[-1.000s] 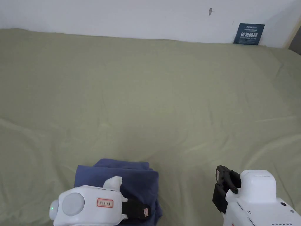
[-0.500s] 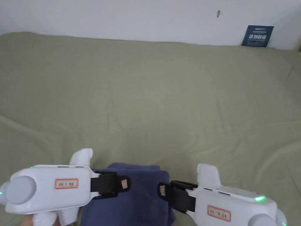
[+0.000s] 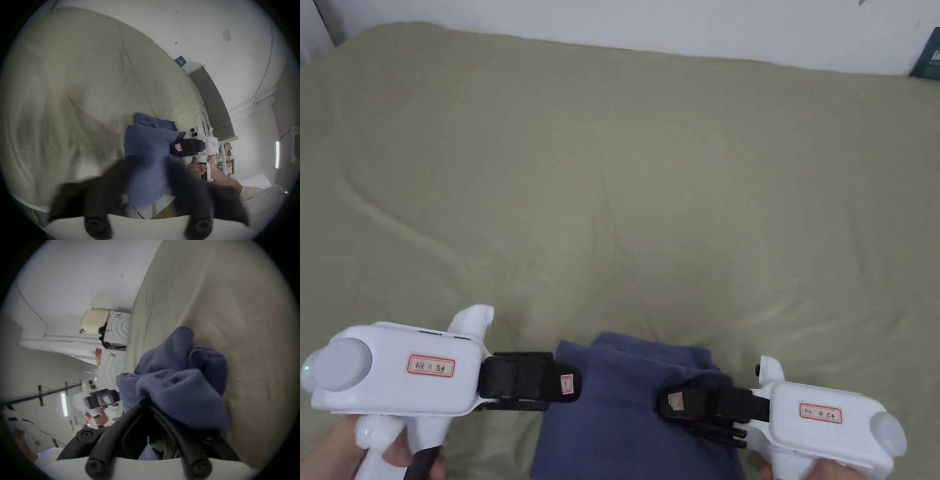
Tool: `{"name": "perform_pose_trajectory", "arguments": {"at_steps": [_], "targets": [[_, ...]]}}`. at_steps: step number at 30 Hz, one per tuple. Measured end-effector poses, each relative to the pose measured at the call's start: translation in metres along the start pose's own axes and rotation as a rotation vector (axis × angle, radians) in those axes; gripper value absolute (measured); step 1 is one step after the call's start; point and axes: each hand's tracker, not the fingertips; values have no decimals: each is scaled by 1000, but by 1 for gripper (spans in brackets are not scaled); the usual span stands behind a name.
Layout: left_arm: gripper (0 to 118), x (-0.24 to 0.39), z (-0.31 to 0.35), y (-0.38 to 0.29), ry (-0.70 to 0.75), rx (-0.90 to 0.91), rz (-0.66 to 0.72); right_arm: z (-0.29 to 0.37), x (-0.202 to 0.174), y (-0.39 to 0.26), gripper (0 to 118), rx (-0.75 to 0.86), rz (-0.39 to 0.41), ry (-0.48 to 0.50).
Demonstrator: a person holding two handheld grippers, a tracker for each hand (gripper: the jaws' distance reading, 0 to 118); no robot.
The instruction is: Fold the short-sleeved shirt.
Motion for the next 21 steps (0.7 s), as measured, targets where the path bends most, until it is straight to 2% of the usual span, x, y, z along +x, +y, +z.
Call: {"name": "perform_pose_trajectory", "arguments": {"at_steps": [3,5,6,7,8,9,11,12,16,20,21], "targets": [[109,-5,-20,6,-84,-42,49,-1,-1,-1,0,-3,-1,9],[102,-8,-39,6,-79,-59,47,-1,-1,-2,0,-3,-7,15],[92,-7,-41,6,-69,-47,42,-1,-1,-2,0,-1,-13,14],[45,-4,-38,9,-80,-36,36,-1,-4,-2,0,3,-17,6],[32,-2,-34,12,-74,-23,27,-1,-12,-4,0,18,-3,-29],[31,-5,-32,14,27,-5,7,-1,-23,-7,0,34,41,-73],[31,-17,-28,17,-47,-57,18,-1,-47,-12,0,49,152,-123],[30,-17,-23,19,-40,-42,19,-2,-58,-15,0,53,190,-134],[30,-17,13,32,-65,-37,9,-6,-98,-19,0,84,326,-132],[30,-44,83,60,37,14,-9,-23,-124,-16,0,77,447,-179],[30,-54,102,67,70,13,-9,-28,-126,-14,0,77,453,-183]]}}
